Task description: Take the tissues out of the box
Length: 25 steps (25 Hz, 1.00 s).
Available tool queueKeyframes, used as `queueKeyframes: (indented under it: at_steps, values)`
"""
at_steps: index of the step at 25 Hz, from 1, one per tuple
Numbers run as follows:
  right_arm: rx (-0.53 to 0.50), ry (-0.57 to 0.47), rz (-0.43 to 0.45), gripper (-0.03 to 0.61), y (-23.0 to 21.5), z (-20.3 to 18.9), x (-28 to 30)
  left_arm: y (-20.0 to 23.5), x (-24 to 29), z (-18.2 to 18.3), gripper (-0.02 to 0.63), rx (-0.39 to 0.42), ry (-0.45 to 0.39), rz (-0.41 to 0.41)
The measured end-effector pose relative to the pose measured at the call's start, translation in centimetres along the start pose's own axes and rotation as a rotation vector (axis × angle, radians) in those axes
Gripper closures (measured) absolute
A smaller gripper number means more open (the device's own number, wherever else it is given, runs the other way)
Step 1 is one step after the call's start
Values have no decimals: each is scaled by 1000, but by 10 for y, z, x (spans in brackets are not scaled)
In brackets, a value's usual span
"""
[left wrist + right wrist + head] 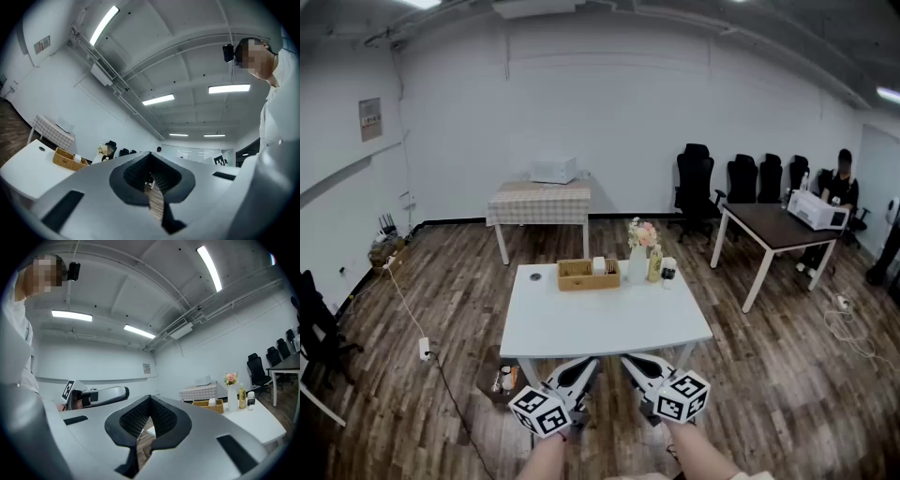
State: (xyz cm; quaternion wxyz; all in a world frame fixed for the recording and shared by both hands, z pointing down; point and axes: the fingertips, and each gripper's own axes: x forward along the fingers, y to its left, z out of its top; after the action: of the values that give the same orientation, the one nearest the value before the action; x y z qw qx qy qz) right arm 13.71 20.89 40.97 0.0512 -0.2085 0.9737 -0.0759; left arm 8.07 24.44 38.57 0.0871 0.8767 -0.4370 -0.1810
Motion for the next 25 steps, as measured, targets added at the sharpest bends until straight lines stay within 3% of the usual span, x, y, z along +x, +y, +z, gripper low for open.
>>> queueKeyframes:
  at_steps: [18, 22, 25]
  values:
    - [-10, 10, 17, 547, -3, -4, 12, 13, 4, -1, 614, -25, 11, -20]
    - [6, 1, 44, 545, 4, -1, 22, 18, 3, -2, 614, -18, 21, -22]
    - [-36, 23, 77, 545, 16, -1, 34, 21, 4, -5, 614, -16, 26, -29]
